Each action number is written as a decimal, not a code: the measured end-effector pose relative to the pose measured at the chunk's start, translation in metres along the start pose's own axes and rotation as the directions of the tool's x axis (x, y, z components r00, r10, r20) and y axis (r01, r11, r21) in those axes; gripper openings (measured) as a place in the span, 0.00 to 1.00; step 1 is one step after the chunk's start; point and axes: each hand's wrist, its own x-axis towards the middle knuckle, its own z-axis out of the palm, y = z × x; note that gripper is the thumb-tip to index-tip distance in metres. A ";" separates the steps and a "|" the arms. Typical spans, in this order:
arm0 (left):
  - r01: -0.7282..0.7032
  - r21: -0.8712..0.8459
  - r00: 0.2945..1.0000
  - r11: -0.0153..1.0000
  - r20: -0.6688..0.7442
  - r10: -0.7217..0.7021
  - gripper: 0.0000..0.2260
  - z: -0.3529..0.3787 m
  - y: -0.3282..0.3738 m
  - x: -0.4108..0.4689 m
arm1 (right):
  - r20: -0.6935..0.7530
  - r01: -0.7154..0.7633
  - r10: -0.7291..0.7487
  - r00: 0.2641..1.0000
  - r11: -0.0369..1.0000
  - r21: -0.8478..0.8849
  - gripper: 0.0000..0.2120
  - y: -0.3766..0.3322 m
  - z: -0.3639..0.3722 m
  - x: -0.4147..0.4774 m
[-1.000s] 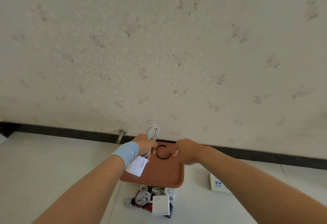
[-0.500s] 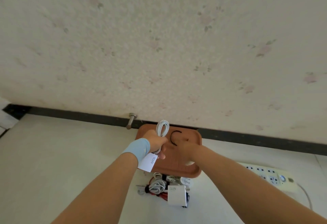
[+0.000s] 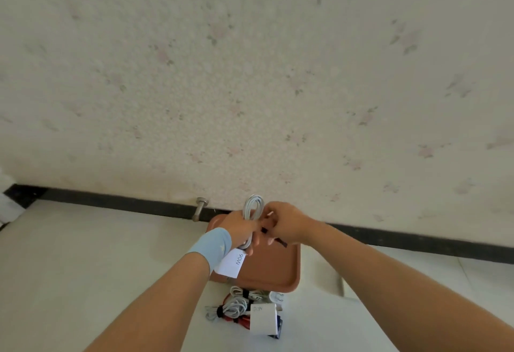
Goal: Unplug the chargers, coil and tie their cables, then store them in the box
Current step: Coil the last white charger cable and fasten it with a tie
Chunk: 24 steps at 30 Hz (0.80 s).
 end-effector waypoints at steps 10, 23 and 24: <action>-0.258 0.073 0.966 0.963 0.012 0.258 0.06 -0.003 0.088 -0.097 | 0.035 -0.014 0.011 0.999 0.996 0.083 0.08 -0.084 -0.075 -0.121; -0.384 -0.204 0.908 0.901 0.094 0.408 0.02 0.005 0.122 -0.163 | -0.307 -0.035 0.171 0.936 0.915 0.402 0.22 -0.082 -0.134 -0.218; -0.398 -0.202 0.901 0.895 0.094 0.423 0.02 0.008 0.125 -0.165 | -0.306 -0.052 0.190 0.933 0.912 0.408 0.19 -0.083 -0.136 -0.219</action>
